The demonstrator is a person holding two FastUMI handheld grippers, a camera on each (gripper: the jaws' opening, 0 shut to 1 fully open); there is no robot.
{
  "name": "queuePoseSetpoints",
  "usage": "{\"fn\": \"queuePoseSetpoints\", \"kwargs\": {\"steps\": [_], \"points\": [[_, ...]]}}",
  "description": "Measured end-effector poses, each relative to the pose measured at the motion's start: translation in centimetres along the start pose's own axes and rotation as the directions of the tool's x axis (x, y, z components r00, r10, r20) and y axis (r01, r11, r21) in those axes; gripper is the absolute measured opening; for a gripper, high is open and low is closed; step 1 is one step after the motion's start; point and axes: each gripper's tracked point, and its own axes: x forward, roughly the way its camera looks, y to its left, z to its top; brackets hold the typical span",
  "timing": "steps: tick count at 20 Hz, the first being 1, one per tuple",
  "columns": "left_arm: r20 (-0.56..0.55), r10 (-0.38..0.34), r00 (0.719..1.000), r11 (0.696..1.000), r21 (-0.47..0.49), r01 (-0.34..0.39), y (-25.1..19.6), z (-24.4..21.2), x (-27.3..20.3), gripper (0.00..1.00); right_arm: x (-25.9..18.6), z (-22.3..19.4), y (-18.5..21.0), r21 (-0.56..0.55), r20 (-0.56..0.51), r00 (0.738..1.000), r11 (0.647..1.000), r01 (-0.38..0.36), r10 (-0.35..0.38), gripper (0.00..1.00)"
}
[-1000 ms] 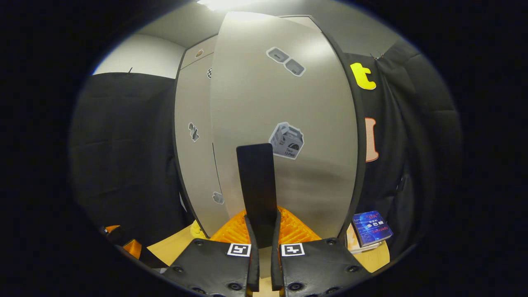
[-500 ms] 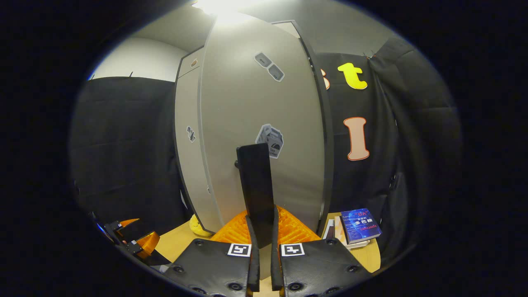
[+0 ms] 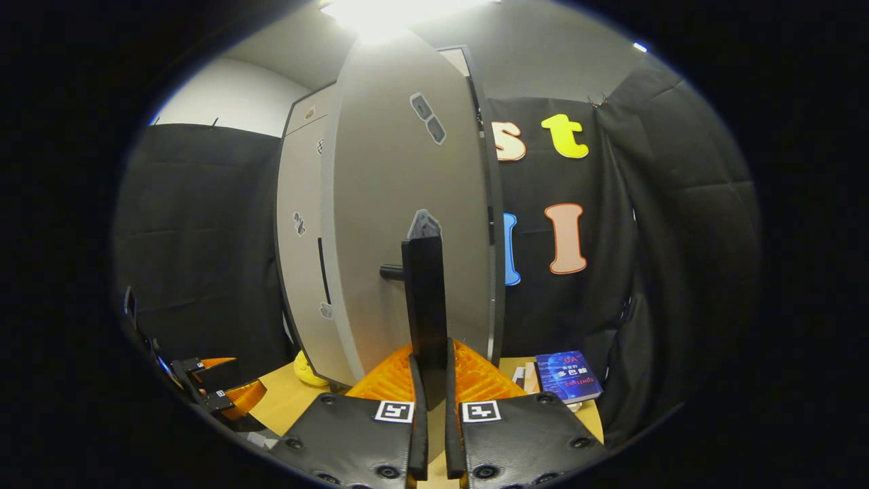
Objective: Open the right door of the double-door shoe cabinet with the right hand, and open the left door with the left hand.
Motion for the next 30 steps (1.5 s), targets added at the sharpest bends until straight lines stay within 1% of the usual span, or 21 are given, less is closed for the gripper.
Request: {"fn": "queuePoseSetpoints", "kwargs": {"steps": [1,4,6,7,8,9,11,13,16,18,19,20,21,22,23,24,25,26,27,29,30], "points": [[-0.002,-0.002,1.0,1.0,0.002,0.002,-0.1,0.0,0.1,0.9,-0.1,0.1,-0.8,-0.012,-0.001,1.0,1.0,0.012,-0.012,0.12],[-0.001,-0.002,1.0,1.0,0.004,0.002,-0.3,0.2,0.2,0.9,-0.1,0.2,-3.4,-0.034,0.006,0.998,0.997,0.064,-0.064,0.11],[-0.002,-0.002,1.0,1.0,0.004,0.002,-0.4,0.2,0.2,0.9,-0.2,0.3,-5.3,-0.019,0.012,0.995,0.995,0.1,-0.1,0.11],[-0.007,-0.003,1.0,1.0,0.004,0.003,-0.4,0.1,0.3,0.9,-0.3,0.5,-5.4,0.013,0.013,0.997,0.997,0.076,-0.076,0.07],[-0.011,-0.005,1.0,1.0,0.001,0.005,-0.6,0.0,0.3,0.9,-0.3,0.5,-4.9,0.054,0.014,0.999,0.998,0.044,-0.045,0.09],[-0.014,-0.006,1.0,1.0,-0.001,0.006,-0.7,0.0,0.4,0.9,-0.1,0.7,-4.7,0.07,0.017,0.999,0.997,0.035,-0.036,0.0],[-0.02,-0.008,1.0,1.0,-0.003,0.008,-1.1,0.0,0.6,0.91,-0.4,0.7,-5.3,0.053,0.03,0.998,0.997,0.047,-0.049,0.11],[-0.02,-0.012,1.0,1.0,-0.004,0.012,-1.1,0.4,0.8,0.91,-1.0,0.5,-5.2,0.043,0.033,0.997,0.997,0.065,-0.067,0.11],[-0.009,-0.013,1.0,1.0,-0.018,0.013,-0.9,1.5,2.0,0.91,-2.4,0.1,-5.2,0.07,0.038,0.996,0.995,0.073,-0.075,0.11],[-0.002,-0.011,1.0,0.999,-0.036,0.011,-0.8,2.5,3.1,0.91,-3.9,-0.5,-4.8,0.107,0.038,0.997,0.993,0.055,-0.06,0.1],[0.004,-0.009,1.0,0.999,-0.044,0.01,-0.7,3.2,3.9,0.9,-4.7,-0.7,-5.1,0.12,0.038,0.997,0.99,0.069,-0.074,0.11],[0.011,-0.008,1.0,0.999,-0.053,0.008,-0.4,3.7,4.4,0.9,-5.5,-1.0,-5.8,0.123,0.041,0.994,0.988,0.093,-0.099,0.07],[0.02,-0.006,1.0,0.998,-0.061,0.007,0.0,4.5,5.2,0.91,-6.4,-1.2,-6.2,0.123,0.044,0.992,0.986,0.115,-0.121,0.11],[0.026,-0.004,1.0,0.998,-0.066,0.005,0.4,5.1,6.0,0.9,-7.1,-1.5,-6.8,0.117,0.047,0.987,0.982,0.147,-0.154,0.08],[0.031,0.0,1.0,0.998,-0.069,0.002,0.7,5.8,6.8,0.91,-7.9,-1.9,-7.9,0.103,0.046,0.98,0.977,0.189,-0.195,0.06],[0.033,0.0,0.999,0.998,-0.07,0.002,0.9,6.2,7.7,0.91,-8.8,-2.1,-8.3,0.091,0.048,0.976,0.974,0.208,-0.213,0.05],[0.035,0.001,0.999,0.997,-0.072,0.002,1.2,6.8,8.6,0.91,-9.6,-2.3,-8.8,0.079,0.045,0.971,0.97,0.229,-0.233,0.16],[0.033,0.002,0.999,0.997,-0.073,0.001,1.4,7.2,9.4,0.91,-10.3,-2.6,-9.2,0.07,0.048,0.967,0.967,0.246,-0.25,0.29],[0.031,-0.001,1.0,0.997,-0.072,0.003,1.5,7.8,10.1,0.91,-10.9,-2.8,-9.5,0.065,0.052,0.963,0.963,0.262,-0.266,0.36],[0.035,-0.004,0.999,0.998,-0.058,0.006,1.8,9.1,12.2,0.92,-11.1,-3.4,-10.9,0.056,0.055,0.946,0.946,0.318,-0.321,0.77],[0.041,-0.005,0.999,0.999,-0.05,0.007,1.9,9.7,13.1,0.92,-12.4,-3.6,-11.3,0.051,0.057,0.935,0.937,0.346,-0.349,0.98]]}}
